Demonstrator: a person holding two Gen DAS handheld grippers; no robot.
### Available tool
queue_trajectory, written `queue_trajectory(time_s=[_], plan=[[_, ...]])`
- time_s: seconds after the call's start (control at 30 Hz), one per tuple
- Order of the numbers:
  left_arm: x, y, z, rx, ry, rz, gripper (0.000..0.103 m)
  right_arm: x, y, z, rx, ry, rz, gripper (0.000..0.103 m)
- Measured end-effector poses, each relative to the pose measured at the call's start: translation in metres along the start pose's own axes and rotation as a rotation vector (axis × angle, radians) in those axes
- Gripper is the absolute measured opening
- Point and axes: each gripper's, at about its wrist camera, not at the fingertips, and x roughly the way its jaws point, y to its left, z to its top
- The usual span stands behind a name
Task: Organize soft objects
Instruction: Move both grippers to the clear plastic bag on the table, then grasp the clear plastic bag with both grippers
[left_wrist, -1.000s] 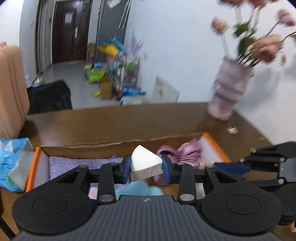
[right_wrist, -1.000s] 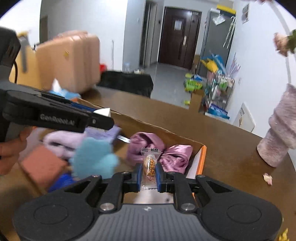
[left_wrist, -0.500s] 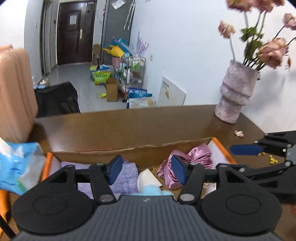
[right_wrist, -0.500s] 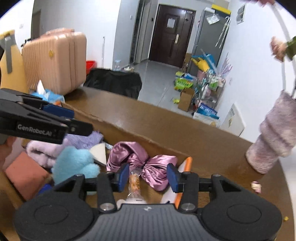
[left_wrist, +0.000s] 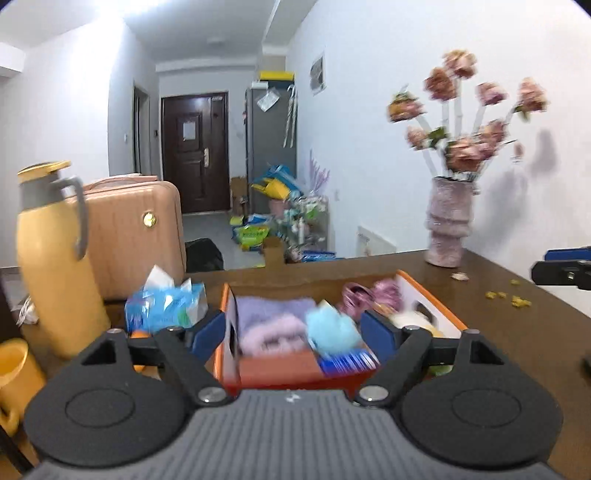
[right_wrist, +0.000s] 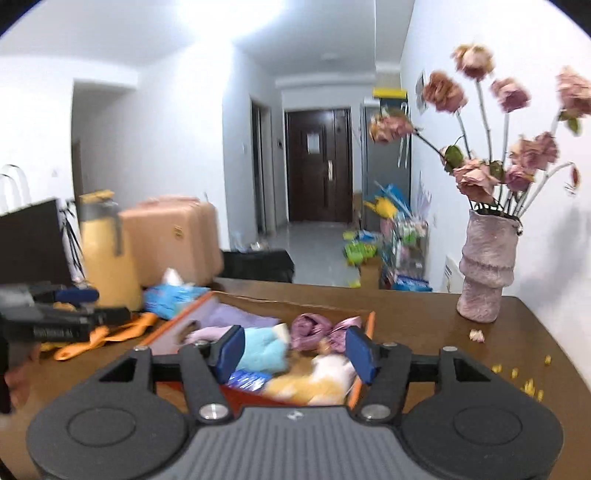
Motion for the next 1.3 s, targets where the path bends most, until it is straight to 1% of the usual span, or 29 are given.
queue_trajectory(time_s=[0.07,0.17,0.23,0.3,0.4,0.5,0.6,0.7,0.77,0.83,0.9,1.0,1.1,1.13,1.2,1.23,1.27,1.3], plan=[[-0.034,-0.005,-0.025,-0.026,-0.017,-0.025,0.087,-0.032,0.017,-0.030,0.004,-0.038,0.022,0.068],[-0.079,-0.016,-0.063,-0.034,-0.015,-0.038,0.087,-0.067,0.041,-0.072,0.012,-0.058,0.009,0.069],[-0.100,-0.020,-0.084,-0.038,-0.004,-0.041,0.087,-0.083,0.052,-0.100,0.047,-0.048,0.010,0.070],[-0.115,-0.021,-0.104,-0.068,0.033,-0.050,0.087,-0.097,0.057,-0.126,0.085,-0.025,0.014,0.070],[-0.120,-0.023,-0.119,-0.093,0.104,-0.088,0.087,-0.106,0.058,-0.150,0.133,0.019,0.018,0.070],[-0.119,-0.029,-0.122,-0.087,0.107,-0.087,0.087,-0.114,0.057,-0.162,0.148,0.027,-0.009,0.070],[-0.110,-0.037,-0.119,-0.079,0.105,-0.101,0.086,-0.118,0.049,-0.165,0.189,0.008,-0.007,0.070],[-0.088,-0.043,-0.112,-0.105,0.122,-0.155,0.078,-0.109,0.035,-0.164,0.225,0.002,-0.018,0.069],[-0.064,-0.051,-0.105,-0.143,0.133,-0.209,0.061,-0.097,0.020,-0.160,0.251,0.007,-0.026,0.063],[-0.034,-0.065,-0.094,-0.152,0.144,-0.247,0.055,-0.078,0.002,-0.154,0.289,0.011,-0.031,0.060],[-0.004,-0.081,-0.083,-0.149,0.130,-0.295,0.055,-0.053,-0.018,-0.143,0.318,0.022,-0.028,0.058],[0.047,-0.107,-0.069,-0.104,0.153,-0.375,0.056,-0.012,-0.045,-0.129,0.347,0.052,-0.020,0.058],[0.096,-0.126,-0.064,-0.063,0.179,-0.367,0.055,0.037,-0.069,-0.119,0.378,0.099,-0.022,0.058],[0.111,-0.129,-0.065,-0.063,0.201,-0.370,0.052,0.051,-0.074,-0.118,0.384,0.107,-0.021,0.058],[0.136,-0.129,-0.068,-0.079,0.252,-0.402,0.043,0.077,-0.084,-0.118,0.403,0.125,-0.020,0.058],[0.146,-0.127,-0.070,-0.093,0.276,-0.416,0.033,0.089,-0.089,-0.120,0.426,0.135,-0.014,0.058],[0.153,-0.123,-0.073,-0.107,0.295,-0.432,0.026,0.099,-0.094,-0.122,0.450,0.144,0.006,0.056],[0.159,-0.121,-0.076,-0.123,0.310,-0.447,0.022,0.107,-0.099,-0.125,0.484,0.153,0.034,0.054]])
